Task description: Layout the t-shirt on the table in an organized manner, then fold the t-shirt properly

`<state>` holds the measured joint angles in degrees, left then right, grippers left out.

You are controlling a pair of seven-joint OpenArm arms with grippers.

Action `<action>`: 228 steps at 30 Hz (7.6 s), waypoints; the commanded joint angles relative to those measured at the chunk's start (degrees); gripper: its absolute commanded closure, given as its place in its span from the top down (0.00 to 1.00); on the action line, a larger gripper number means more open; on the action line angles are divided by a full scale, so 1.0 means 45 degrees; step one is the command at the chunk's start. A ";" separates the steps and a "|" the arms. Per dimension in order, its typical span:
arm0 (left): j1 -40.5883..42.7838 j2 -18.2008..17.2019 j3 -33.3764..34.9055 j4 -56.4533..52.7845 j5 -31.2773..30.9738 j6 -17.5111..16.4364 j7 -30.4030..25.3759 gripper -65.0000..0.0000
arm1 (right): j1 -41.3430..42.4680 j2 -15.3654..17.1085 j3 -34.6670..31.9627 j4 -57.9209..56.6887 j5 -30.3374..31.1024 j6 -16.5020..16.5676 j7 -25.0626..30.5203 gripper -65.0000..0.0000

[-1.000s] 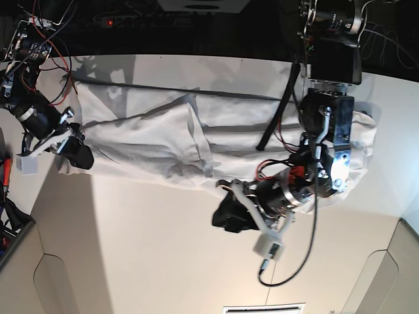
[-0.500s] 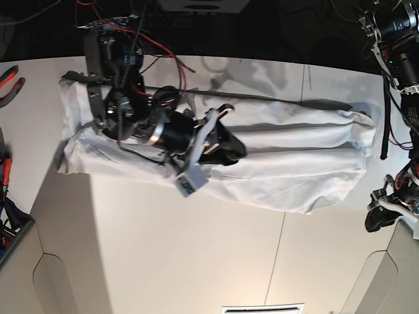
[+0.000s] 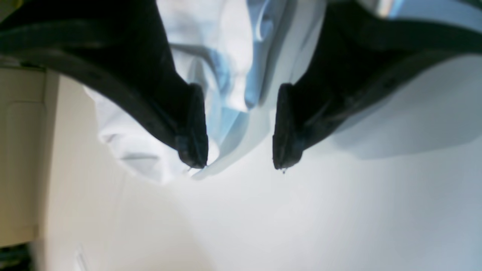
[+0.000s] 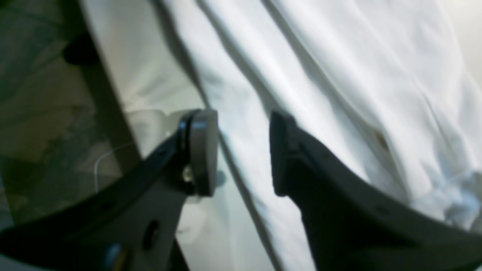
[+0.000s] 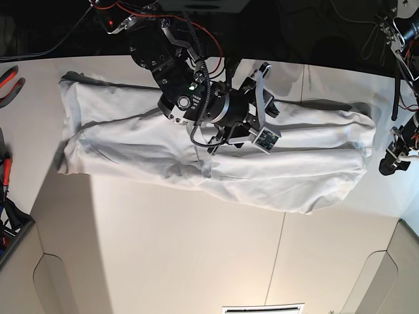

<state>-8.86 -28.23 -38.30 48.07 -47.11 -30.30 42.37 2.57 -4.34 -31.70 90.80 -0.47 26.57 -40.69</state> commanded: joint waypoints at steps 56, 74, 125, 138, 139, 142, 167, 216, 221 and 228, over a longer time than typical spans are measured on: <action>0.0102 0.1005 0.1331 0.0112 -0.3682 -0.2155 0.1035 0.00 | 0.0126 0.0403 0.2783 -0.0437 0.0345 -0.0670 0.0321 0.36; 0.0102 0.1112 0.1350 0.0413 -0.8419 -0.2155 0.6193 0.00 | 0.0170 0.0393 0.2783 -0.0209 0.0340 -0.1292 0.0267 0.00; -0.0160 0.5309 0.7558 0.5566 -0.8419 -0.2155 0.6528 0.00 | -0.1316 0.2006 0.6183 -0.1472 -0.1642 -0.4473 0.0126 0.00; -0.0248 0.5916 0.8476 0.5566 -0.6494 -0.2155 0.4964 0.00 | -0.1311 0.2016 0.6183 -0.1467 -0.1554 -0.4473 0.0126 0.00; -0.0243 0.5916 0.8646 0.5566 -0.5935 -0.2155 0.4600 0.00 | -0.1311 0.2016 0.6183 -0.1467 -0.1554 -0.4473 0.0121 0.00; -0.0243 0.5916 0.9204 0.5566 -0.4473 -0.2155 0.3628 0.00 | -0.1311 0.2016 0.6183 -0.1467 -0.1554 -0.4473 0.0121 0.00; 0.0743 0.5916 1.0117 0.5561 -0.2603 -0.2155 0.3240 0.00 | -0.1345 0.2215 0.6630 0.4342 -0.3118 -0.4512 -0.0918 0.00; 0.1486 0.5843 1.0083 1.0637 -0.3764 -0.2155 0.4925 0.48 | -0.0826 0.2861 0.8612 -0.0389 -0.0991 -0.4381 0.0039 0.00; 0.1836 0.5848 1.0108 1.0627 -0.2958 -0.2155 0.4813 0.48 | -0.0826 0.2861 0.8612 -0.0389 -0.0986 -0.4386 0.0039 0.00; 0.1836 0.5814 1.0108 1.0574 -0.1753 -0.2155 0.4541 0.48 | -0.0826 0.2866 0.8612 -0.0389 -0.0986 -0.4381 0.0039 0.00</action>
<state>0.32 -2.07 7.16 94.85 -53.45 -39.09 63.86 -2.00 8.23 6.74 88.23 -4.73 6.83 -41.19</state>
